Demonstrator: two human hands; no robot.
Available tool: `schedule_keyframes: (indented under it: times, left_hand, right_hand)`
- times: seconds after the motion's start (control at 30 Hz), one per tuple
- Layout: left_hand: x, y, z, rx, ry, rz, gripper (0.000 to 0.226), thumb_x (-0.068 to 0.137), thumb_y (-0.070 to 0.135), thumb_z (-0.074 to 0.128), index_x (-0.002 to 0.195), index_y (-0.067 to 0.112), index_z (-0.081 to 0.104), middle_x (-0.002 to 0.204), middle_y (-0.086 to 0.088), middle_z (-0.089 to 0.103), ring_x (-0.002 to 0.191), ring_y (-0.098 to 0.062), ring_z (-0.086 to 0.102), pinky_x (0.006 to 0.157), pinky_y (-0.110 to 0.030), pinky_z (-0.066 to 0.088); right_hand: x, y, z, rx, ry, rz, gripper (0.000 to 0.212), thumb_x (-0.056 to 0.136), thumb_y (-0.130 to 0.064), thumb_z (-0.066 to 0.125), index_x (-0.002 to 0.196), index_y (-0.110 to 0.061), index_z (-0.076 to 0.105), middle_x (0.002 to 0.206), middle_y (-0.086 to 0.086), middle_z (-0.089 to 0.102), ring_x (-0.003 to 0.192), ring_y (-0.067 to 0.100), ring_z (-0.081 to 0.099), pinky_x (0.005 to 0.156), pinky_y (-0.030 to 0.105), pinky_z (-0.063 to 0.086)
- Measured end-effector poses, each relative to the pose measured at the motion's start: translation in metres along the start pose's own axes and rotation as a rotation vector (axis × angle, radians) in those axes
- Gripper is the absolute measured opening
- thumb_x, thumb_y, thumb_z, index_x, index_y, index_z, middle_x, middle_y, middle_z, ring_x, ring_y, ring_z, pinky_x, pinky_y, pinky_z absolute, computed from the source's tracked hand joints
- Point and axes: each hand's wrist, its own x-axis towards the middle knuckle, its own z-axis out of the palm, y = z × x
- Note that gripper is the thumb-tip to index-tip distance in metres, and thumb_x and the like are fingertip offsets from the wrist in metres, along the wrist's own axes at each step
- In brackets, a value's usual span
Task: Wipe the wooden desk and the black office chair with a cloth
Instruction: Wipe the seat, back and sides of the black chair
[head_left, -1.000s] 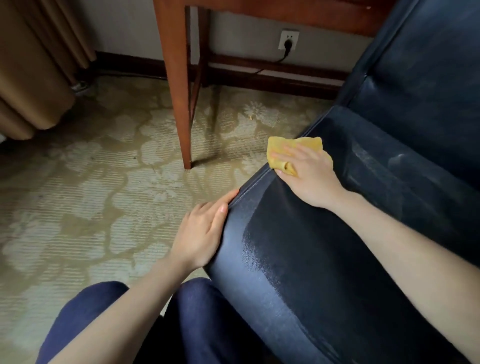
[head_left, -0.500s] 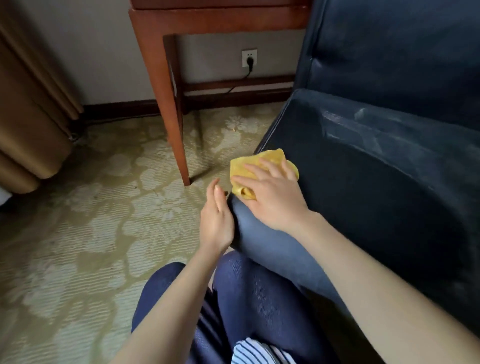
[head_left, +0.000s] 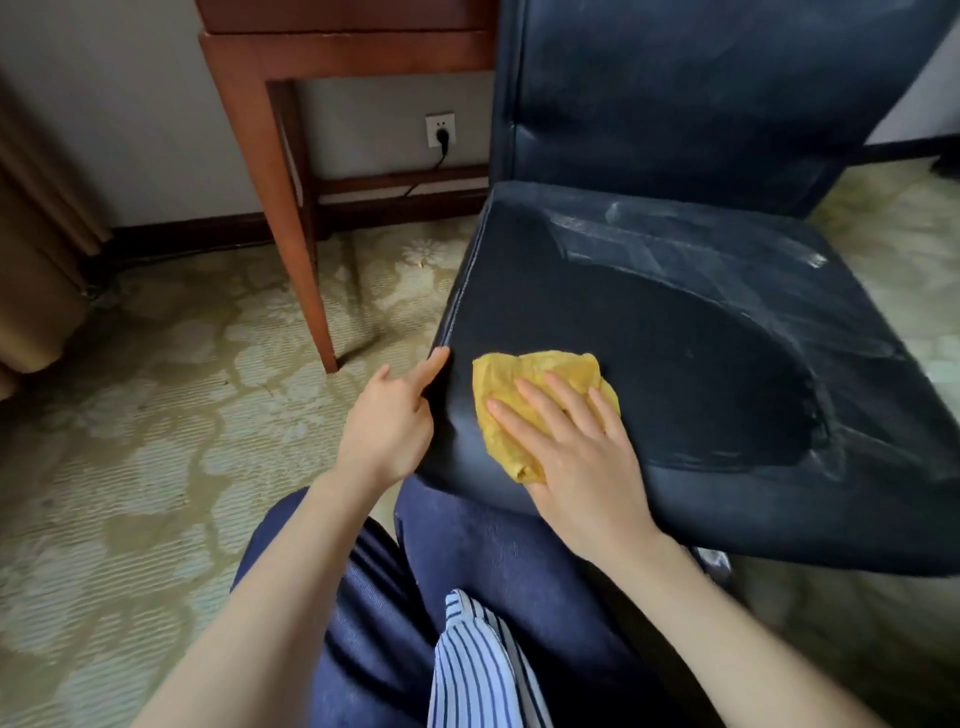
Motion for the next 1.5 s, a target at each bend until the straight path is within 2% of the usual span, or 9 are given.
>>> schedule_keyframes:
  times: [0.17,0.3,0.53,0.77,1.03,1.13,1.27,1.37,1.5]
  left_hand:
    - [-0.005,-0.015,0.006,-0.313,-0.039,0.044,0.077,0.076,-0.010,0.034,0.134,0.040,0.047,0.136,0.020,0.048,0.132,0.002,0.036,0.096,0.004,0.020]
    - [-0.008,-0.018,0.011,-0.390,-0.054,0.080,0.095,0.070,-0.024,0.029,0.124,0.053,0.042,0.131,0.034,0.043,0.128,0.017,0.030,0.101,0.001,0.019]
    - [-0.005,-0.017,0.007,-0.673,-0.140,-0.030,0.093,0.067,-0.034,0.015,0.127,0.031,0.046,0.129,0.014,0.055,0.128,0.005,0.041,0.108,-0.012,0.025]
    - [-0.007,-0.013,-0.015,-0.761,0.070,-0.200,0.076,0.073,-0.030,0.018,0.128,0.013,0.049,0.095,-0.010,0.067,0.089,-0.016,0.064,0.074,-0.006,0.044]
    - [-0.006,0.004,-0.029,-0.743,0.257,-0.195,0.062,0.068,-0.026,0.021,0.103,0.005,0.061,0.100,-0.010,0.064,0.089,-0.013,0.060,0.065,-0.004,0.040]
    - [0.000,0.018,-0.020,-0.722,0.224,-0.216,0.053,0.078,-0.020,0.028,0.108,0.008,0.062,0.109,-0.003,0.063,0.098,-0.012,0.059,0.068,-0.002,0.040]
    - [0.004,0.044,-0.001,-0.680,0.115,-0.197,0.033,0.098,0.006,0.037,0.120,0.022,0.056,0.116,0.017,0.057,0.104,0.018,0.049,0.084,0.000,0.035]
    - [-0.001,0.058,0.023,-0.613,0.057,-0.192,0.039,0.102,0.029,0.033,0.141,0.026,0.038,0.151,0.006,0.032,0.140,-0.004,0.022,0.116,-0.030,0.017]
    - [-0.009,0.064,0.046,-0.287,0.137,-0.179,0.047,0.100,0.042,0.027,0.146,0.034,0.028,0.159,0.008,0.007,0.145,-0.009,-0.003,0.117,-0.043,-0.001]
  right_hand:
    - [-0.005,0.036,-0.010,0.052,0.072,0.200,0.046,0.091,-0.029,0.057,0.136,-0.037,0.048,0.140,-0.007,0.050,0.134,0.022,0.039,0.110,0.044,0.027]
    - [0.030,0.056,-0.013,0.099,0.004,0.302,0.040,0.099,-0.035,0.042,0.139,-0.040,0.042,0.145,-0.013,0.042,0.138,0.014,0.030,0.110,0.037,0.022]
    - [0.134,0.040,-0.011,0.242,-0.179,0.335,0.029,0.100,-0.039,0.033,0.104,-0.027,0.059,0.122,-0.001,0.056,0.123,0.028,0.041,0.104,0.049,0.030]
    - [0.174,0.004,0.000,0.134,-0.294,0.170,0.035,0.099,-0.043,0.032,0.117,-0.030,0.059,0.137,-0.002,0.046,0.130,0.030,0.032,0.108,0.058,0.020]
    - [0.101,-0.040,-0.003,-0.042,-0.220,-0.177,0.030,0.089,-0.036,0.048,0.115,-0.034,0.062,0.130,-0.002,0.051,0.132,0.029,0.028,0.106,0.054,0.011]
    - [0.058,-0.044,-0.005,-0.043,-0.124,-0.278,0.029,0.081,-0.031,0.048,0.103,-0.031,0.067,0.124,-0.002,0.055,0.130,0.029,0.033,0.108,0.052,0.012]
    - [0.006,-0.024,0.005,-0.014,0.039,-0.327,0.042,0.086,-0.025,0.045,0.125,-0.036,0.055,0.137,-0.004,0.048,0.137,0.024,0.031,0.114,0.047,0.018]
    - [-0.032,0.003,0.017,-0.028,0.211,-0.291,0.044,0.090,-0.020,0.046,0.131,-0.035,0.052,0.139,-0.002,0.049,0.134,0.024,0.037,0.111,0.046,0.025]
    - [-0.074,0.041,0.035,-0.102,0.346,-0.176,0.052,0.087,-0.022,0.058,0.135,-0.036,0.048,0.142,-0.001,0.048,0.132,0.024,0.041,0.108,0.046,0.029]
